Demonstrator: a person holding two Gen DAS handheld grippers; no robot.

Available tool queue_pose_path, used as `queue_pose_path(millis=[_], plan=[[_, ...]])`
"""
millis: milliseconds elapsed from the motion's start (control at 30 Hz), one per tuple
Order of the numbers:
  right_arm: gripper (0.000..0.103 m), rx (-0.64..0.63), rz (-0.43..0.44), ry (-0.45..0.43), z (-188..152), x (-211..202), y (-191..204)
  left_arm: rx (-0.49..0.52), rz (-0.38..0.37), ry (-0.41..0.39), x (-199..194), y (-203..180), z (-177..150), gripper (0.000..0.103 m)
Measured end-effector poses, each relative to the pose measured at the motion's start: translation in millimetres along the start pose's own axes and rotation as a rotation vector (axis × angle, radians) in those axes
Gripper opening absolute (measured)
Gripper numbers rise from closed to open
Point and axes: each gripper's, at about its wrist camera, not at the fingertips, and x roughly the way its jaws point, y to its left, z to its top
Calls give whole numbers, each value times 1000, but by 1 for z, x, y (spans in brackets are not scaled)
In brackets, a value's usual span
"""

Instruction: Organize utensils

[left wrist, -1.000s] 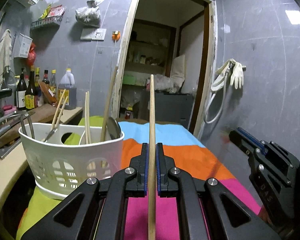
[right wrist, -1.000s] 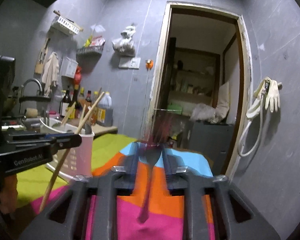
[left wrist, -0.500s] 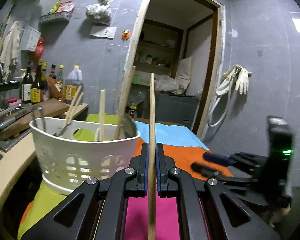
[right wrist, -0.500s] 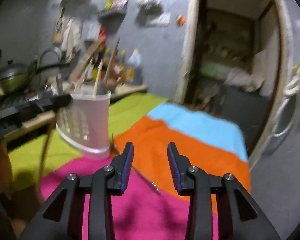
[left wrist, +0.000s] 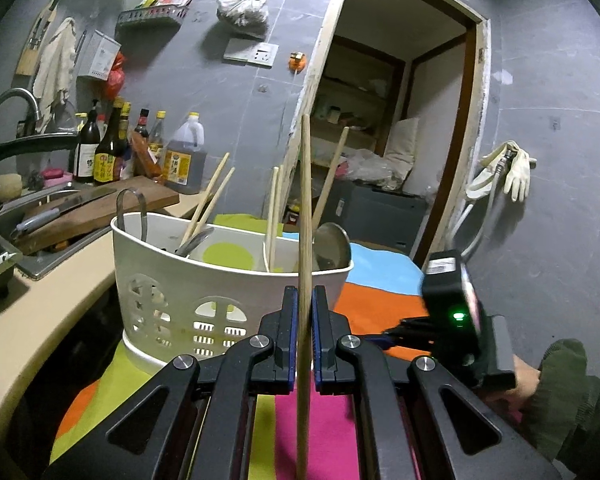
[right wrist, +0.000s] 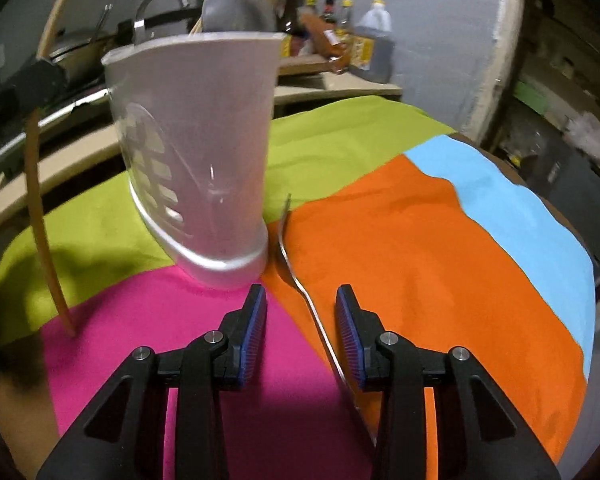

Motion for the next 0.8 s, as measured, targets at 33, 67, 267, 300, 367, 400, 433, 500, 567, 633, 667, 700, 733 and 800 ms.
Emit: queue_pose_path(millis=[33, 67, 267, 300, 367, 400, 433, 500, 567, 633, 667, 700, 733, 800], plan=[[32, -11, 5, 8, 2, 5, 1, -1, 0, 2, 1, 1, 0, 4], [25, -19, 17, 18, 4, 10, 2, -1, 0, 3, 1, 1, 0, 4], [7, 8, 20, 26, 5, 14, -3, 9, -3, 1, -1, -1, 1, 4], [4, 27, 9, 18, 3, 10, -4, 9, -5, 2, -1, -2, 1, 4], [2, 88, -26, -14, -3, -2, -11, 11, -10, 1, -1, -3, 1, 4], [2, 119, -39, -35, -5, -8, -14, 12, -13, 1, -1, -4, 1, 4], [1, 166, -51, -74, -9, -20, -19, 11, -17, 1, -1, -5, 1, 4], [1, 226, -71, -149, -15, -41, -24, 12, -24, 0, -1, -7, 2, 4], [1, 253, -93, -216, -20, -58, -23, 9, -28, 5, 1, -8, 3, 4], [1, 264, -112, -242, -25, -70, -18, -1, -36, 13, 3, -8, 4, 4], [1, 261, -122, -229, -26, -69, -17, -7, -37, 17, 4, -7, 5, 4], [1, 257, -138, -218, -26, -68, -16, -14, -39, 23, 4, -6, 5, 4], [1, 253, -152, -198, -24, -63, -15, -21, -41, 26, 4, -5, 6, 4], [6, 268, -116, -141, -20, -51, -22, -28, -39, 26, 3, -3, 6, 4]])
